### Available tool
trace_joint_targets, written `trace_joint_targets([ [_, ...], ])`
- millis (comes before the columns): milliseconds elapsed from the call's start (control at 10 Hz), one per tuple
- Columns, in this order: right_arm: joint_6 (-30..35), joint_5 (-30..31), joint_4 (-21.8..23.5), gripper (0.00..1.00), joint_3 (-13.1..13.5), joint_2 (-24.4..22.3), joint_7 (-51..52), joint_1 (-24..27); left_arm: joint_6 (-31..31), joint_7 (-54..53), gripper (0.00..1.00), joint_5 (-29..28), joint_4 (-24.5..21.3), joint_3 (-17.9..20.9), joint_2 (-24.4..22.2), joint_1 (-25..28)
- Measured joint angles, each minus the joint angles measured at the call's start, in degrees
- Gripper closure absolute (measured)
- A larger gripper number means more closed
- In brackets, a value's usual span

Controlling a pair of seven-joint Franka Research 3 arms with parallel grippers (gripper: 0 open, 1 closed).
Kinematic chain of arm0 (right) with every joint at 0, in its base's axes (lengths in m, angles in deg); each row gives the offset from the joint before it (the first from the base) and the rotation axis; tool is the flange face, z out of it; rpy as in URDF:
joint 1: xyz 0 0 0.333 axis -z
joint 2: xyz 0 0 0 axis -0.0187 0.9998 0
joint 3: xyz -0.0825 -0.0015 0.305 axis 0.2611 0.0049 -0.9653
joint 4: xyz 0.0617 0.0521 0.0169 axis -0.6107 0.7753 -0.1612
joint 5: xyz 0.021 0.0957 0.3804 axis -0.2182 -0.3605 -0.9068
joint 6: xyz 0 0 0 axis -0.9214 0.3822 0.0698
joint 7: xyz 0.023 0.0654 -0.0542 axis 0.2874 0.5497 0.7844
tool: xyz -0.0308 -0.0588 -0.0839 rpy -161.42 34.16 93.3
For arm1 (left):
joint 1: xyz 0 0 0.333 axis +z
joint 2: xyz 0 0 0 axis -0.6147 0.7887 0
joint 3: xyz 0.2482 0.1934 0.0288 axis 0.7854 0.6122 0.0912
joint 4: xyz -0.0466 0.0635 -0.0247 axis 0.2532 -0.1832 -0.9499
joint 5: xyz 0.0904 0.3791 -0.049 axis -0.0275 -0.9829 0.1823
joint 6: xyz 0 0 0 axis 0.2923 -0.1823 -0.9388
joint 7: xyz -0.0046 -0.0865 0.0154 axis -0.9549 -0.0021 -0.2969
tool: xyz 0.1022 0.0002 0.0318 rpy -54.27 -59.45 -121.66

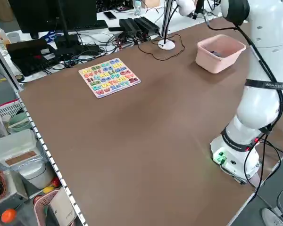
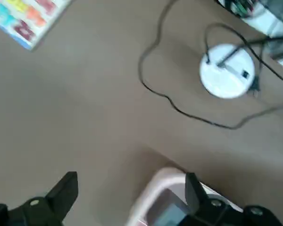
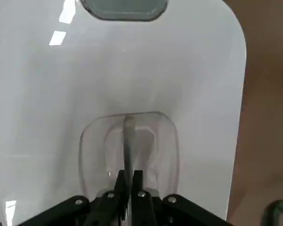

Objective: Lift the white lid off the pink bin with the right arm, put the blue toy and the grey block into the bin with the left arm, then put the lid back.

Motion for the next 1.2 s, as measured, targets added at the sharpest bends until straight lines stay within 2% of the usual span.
trace_joint_targets([
  [100, -1.36, -0.09, 0.11, 0.93, -0.09, 1.67, -3.38, -2.66, -2.21, -5.4, 0.0, 3.18, 0.05, 1.43, -2.3, 1.36],
  [300, -2.45, -0.26, 0.38, 0.93, -0.18, 5.06, -8.49, -7.88, -5.12, -19.67, 0.0, 12.52, -0.02, 10.41, -7.82, 1.24],
  [600, -3.77, -1.11, 0.41, 0.93, -0.29, 7.5, -15.21, -15.63, -9.89, -39.59, 0.0, 18.46, -0.34, 21.99, -14.26, -0.32],
  [1000, -5.77, -3.33, 0.43, 0.93, 0.29, 7.64, -27.45, -16.86, -16.71, -63.13, 0.0, 23.17, -0.8, 35.11, -21.6, -2.99],
  [1100, -6.96, -4.1, 0.44, 0.93, 0.42, 7.66, -28.73, -16.63, -16.97, -66.26, 0.0, 23.37, -1.05, 38.28, -22.56, -5.26],
  [1200, -7.67, -4.45, 0.45, 0.93, 0.47, 7.69, -28.94, -16.48, -16.99, -67.11, 0.0, 23.38, -1.19, 39.38, -22.91, -6.4],
])
